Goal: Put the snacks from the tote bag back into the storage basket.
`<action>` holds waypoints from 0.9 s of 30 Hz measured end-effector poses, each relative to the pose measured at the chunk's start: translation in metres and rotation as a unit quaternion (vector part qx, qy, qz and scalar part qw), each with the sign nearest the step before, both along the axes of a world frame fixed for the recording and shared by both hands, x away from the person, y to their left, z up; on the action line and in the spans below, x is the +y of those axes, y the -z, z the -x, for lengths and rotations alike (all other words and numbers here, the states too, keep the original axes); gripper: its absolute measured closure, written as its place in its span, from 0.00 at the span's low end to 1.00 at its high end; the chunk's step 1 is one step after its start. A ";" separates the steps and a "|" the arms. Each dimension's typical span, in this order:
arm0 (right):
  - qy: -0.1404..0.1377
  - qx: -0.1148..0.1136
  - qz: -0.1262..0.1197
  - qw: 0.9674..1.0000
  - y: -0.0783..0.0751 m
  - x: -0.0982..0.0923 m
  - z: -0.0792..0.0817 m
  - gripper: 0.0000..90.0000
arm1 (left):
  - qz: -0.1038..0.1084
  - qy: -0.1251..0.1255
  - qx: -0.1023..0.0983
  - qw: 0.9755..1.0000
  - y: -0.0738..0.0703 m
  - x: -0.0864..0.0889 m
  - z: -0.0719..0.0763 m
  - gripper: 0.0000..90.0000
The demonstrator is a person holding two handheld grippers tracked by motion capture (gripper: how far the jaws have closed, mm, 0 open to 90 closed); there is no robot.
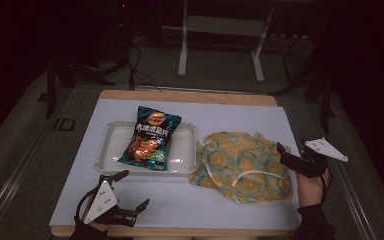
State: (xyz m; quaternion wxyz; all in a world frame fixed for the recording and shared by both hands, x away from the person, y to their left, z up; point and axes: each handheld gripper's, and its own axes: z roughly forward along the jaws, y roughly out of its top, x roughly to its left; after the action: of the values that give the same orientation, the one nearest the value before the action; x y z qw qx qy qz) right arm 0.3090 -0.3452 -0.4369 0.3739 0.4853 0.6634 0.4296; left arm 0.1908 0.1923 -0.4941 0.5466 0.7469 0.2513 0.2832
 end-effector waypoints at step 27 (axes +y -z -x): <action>0.012 -0.021 -0.010 1.000 0.036 -0.015 0.019 0.12 | -0.007 0.010 0.008 1.000 0.002 -0.001 0.001 0.00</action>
State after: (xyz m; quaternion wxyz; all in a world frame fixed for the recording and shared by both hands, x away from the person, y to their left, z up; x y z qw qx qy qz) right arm 0.2896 -0.3605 -0.4725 0.3880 0.4878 0.6451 0.4420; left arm 0.1900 0.1911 -0.4965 0.5424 0.7553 0.2463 0.2733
